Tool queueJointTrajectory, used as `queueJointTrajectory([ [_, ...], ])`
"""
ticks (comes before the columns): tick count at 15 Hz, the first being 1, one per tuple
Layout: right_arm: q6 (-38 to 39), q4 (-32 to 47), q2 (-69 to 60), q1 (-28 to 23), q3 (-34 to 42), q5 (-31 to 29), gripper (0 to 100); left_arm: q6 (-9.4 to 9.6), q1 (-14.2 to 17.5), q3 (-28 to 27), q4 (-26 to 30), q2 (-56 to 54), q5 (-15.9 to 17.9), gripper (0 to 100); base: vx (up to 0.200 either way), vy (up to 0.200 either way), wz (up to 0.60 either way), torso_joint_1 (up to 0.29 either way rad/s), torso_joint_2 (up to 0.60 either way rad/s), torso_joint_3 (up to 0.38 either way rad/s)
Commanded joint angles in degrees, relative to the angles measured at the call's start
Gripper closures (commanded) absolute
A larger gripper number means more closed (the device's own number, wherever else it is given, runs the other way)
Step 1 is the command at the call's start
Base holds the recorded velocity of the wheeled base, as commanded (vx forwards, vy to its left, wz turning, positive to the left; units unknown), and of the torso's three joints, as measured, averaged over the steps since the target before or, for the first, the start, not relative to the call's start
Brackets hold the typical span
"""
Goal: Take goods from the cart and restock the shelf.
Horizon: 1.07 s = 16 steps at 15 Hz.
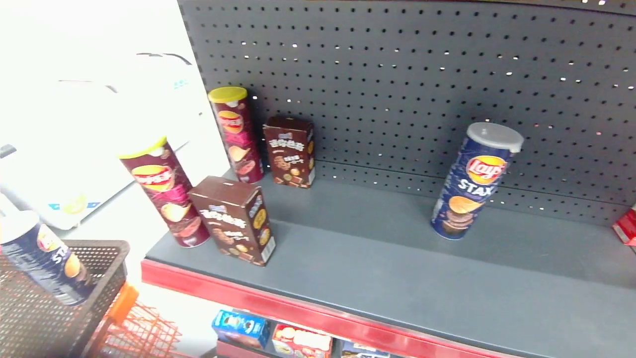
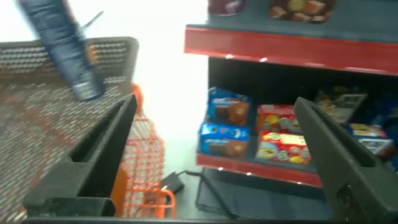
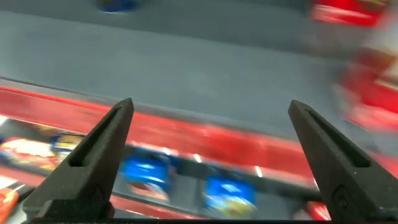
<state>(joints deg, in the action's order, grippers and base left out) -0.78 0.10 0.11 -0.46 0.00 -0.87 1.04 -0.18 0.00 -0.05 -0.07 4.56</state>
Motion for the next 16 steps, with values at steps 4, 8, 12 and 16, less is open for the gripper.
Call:
queueJointTrajectory([
  [4, -0.01, -0.01, 0.07, 0.02, 0.0, -0.01, 0, 0.02, 0.01, 0.0, -0.04, 0.07, 0.01, 0, 0.0, 0.0, 0.6, 0.002, 0.0, 0.0],
  [8, 0.08, -0.01, -0.02, 0.02, 0.0, -0.01, 0, 0.19, 0.01, 0.0, -0.04, 0.07, 0.19, 0, 0.0, 0.0, 0.0, 0.0, 0.0, 0.0],
  [12, 0.08, -0.01, 0.07, 0.02, 0.0, -0.01, 0, 0.19, 0.01, 0.0, -0.04, 0.07, 0.19, 0, 0.0, 0.0, 0.0, 0.0, 0.0, 0.0],
  [16, 0.08, -0.01, -0.02, 0.02, 0.0, -0.01, 0, 0.55, 0.09, -0.18, -0.65, 0.07, -0.08, 0, 0.0, 0.0, 0.0, 0.0, 0.0, 0.0],
])
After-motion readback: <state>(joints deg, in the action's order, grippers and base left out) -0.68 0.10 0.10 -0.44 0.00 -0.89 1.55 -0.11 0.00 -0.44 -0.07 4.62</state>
